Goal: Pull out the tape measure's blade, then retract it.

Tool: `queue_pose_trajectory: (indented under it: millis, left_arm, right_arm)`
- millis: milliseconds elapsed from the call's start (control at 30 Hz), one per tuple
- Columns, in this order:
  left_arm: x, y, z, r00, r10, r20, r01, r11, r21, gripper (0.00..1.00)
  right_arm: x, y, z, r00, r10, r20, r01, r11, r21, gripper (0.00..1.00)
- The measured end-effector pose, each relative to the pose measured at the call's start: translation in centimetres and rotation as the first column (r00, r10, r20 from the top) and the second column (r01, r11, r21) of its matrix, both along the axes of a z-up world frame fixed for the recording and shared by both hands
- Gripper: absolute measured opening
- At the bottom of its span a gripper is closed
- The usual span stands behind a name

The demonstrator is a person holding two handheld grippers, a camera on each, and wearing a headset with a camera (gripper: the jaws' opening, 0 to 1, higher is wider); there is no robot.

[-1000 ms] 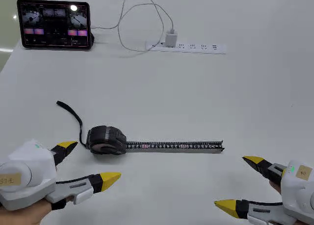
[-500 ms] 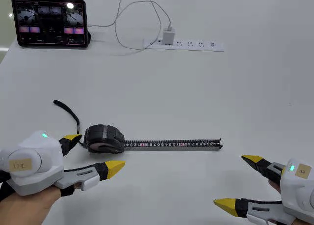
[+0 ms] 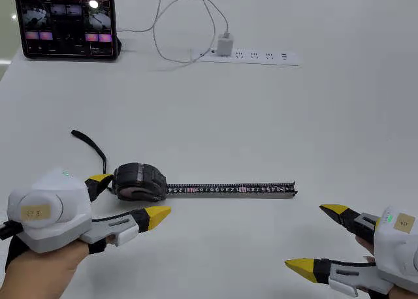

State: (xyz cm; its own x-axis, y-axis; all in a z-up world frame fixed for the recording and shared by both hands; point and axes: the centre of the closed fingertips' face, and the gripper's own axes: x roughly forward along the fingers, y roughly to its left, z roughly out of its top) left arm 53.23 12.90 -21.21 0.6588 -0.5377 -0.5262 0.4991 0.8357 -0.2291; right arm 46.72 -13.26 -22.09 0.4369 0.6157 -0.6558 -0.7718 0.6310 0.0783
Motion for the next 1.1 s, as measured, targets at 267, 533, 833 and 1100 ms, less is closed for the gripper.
queue_pose_trajectory:
  millis: [267, 533, 833, 1100]
  left_arm:
    - [0.1, -0.1, -0.1, 1.0, 0.019, 0.002, -0.019, 1.0, 0.008, 0.79]
    - [0.5, -0.1, -0.3, 0.998, 0.065, 0.004, -0.066, 0.997, 0.027, 0.77]
    - [1.1, -0.1, -0.6, 0.992, 0.122, 0.017, -0.123, 0.991, 0.047, 0.78]
    - [1.6, -0.2, -0.9, 0.983, 0.184, 0.019, -0.185, 0.981, 0.062, 0.78]
  right_arm:
    - [0.3, 0.0, 0.0, 1.0, 0.01, 0.002, -0.01, 1.0, -0.007, 0.71]
    - [1.0, -0.1, 0.1, 1.0, 0.015, 0.006, -0.015, 1.0, -0.012, 0.7]
    - [1.9, -0.4, 0.0, 1.0, 0.028, 0.011, -0.028, 0.999, -0.024, 0.69]
    - [2.7, -0.5, 0.0, 0.999, 0.043, 0.014, -0.043, 0.999, -0.034, 0.68]
